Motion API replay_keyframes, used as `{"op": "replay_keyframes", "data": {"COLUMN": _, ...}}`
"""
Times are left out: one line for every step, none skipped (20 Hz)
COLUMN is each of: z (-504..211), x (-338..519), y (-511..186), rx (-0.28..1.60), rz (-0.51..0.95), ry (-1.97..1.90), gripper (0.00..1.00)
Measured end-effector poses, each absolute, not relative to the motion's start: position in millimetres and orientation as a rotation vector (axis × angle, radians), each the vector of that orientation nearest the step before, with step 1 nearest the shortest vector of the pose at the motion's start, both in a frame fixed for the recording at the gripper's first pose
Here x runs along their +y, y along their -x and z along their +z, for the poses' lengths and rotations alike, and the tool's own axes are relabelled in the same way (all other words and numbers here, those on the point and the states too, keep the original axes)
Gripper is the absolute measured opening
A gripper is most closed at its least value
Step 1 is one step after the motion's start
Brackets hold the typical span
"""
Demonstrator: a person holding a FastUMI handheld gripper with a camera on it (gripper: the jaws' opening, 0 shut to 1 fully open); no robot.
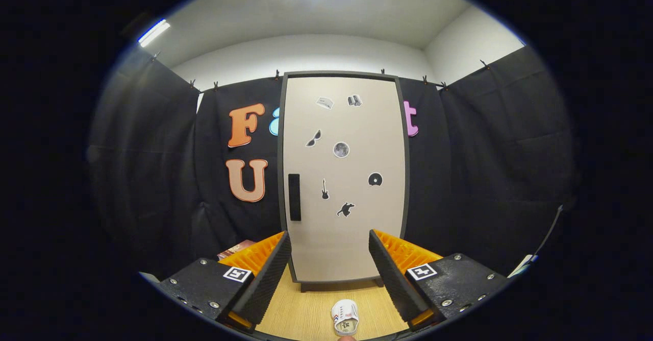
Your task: Open the shoe cabinet door, grab the shoes and put them into the shoe cabinet, then close the shoe cabinet door.
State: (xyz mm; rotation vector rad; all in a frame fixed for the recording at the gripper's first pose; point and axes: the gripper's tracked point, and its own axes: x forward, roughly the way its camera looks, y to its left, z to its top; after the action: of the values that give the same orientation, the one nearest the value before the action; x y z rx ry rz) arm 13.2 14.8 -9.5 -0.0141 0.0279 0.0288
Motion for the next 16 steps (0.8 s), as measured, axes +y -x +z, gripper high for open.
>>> {"op": "replay_keyframes", "data": {"z": -10, "x": 17, "y": -17, "rx": 0.027, "rz": 0.032, "ry": 0.015, "gripper": 0.95}}
{"op": "replay_keyframes", "data": {"z": -10, "x": 20, "y": -20, "rx": 0.027, "rz": 0.035, "ry": 0.016, "gripper": 0.95}}
{"op": "replay_keyframes", "data": {"z": -10, "x": 23, "y": -23, "rx": 0.027, "rz": 0.037, "ry": 0.015, "gripper": 0.95}}
{"op": "replay_keyframes", "data": {"z": -11, "x": 26, "y": -28, "rx": 0.029, "rz": 0.042, "ry": 0.014, "gripper": 0.95}}
{"op": "replay_keyframes", "data": {"z": -12, "x": 29, "y": -32, "rx": 0.030, "rz": 0.047, "ry": 0.012, "gripper": 0.95}}
{"op": "replay_keyframes", "data": {"z": -11, "x": 32, "y": -37, "rx": 0.030, "rz": 0.049, "ry": 0.013, "gripper": 0.95}}
{"op": "replay_keyframes", "data": {"z": -11, "x": 36, "y": -43, "rx": 0.027, "rz": 0.053, "ry": 0.012, "gripper": 0.95}}
{"op": "replay_keyframes", "data": {"z": -11, "x": 39, "y": -50, "rx": 0.024, "rz": 0.057, "ry": 0.010, "gripper": 0.95}}
{"op": "replay_keyframes", "data": {"z": -11, "x": 44, "y": -56, "rx": 0.025, "rz": 0.062, "ry": 0.008, "gripper": 0.95}}
{"op": "replay_keyframes", "data": {"z": -11, "x": 48, "y": -63, "rx": 0.024, "rz": 0.066, "ry": 0.004, "gripper": 0.95}}
{"op": "replay_keyframes", "data": {"z": -11, "x": 53, "y": -73, "rx": 0.023, "rz": 0.070, "ry": 0.001, "gripper": 0.95}}
{"op": "replay_keyframes", "data": {"z": -11, "x": 56, "y": -81, "rx": 0.020, "rz": 0.075, "ry": 0.000, "gripper": 0.95}}
{"op": "replay_keyframes", "data": {"z": -11, "x": 60, "y": -90, "rx": 0.018, "rz": 0.077, "ry": 0.001, "gripper": 0.95}}
{"op": "replay_keyframes", "data": {"z": -12, "x": 64, "y": -99, "rx": 0.018, "rz": 0.079, "ry": 0.002, "gripper": 0.95}}
{"op": "replay_keyframes", "data": {"z": -12, "x": 69, "y": -109, "rx": 0.016, "rz": 0.083, "ry": 0.005, "gripper": 0.95}}
{"op": "replay_keyframes", "data": {"z": -11, "x": 73, "y": -118, "rx": 0.014, "rz": 0.087, "ry": 0.008, "gripper": 0.95}}
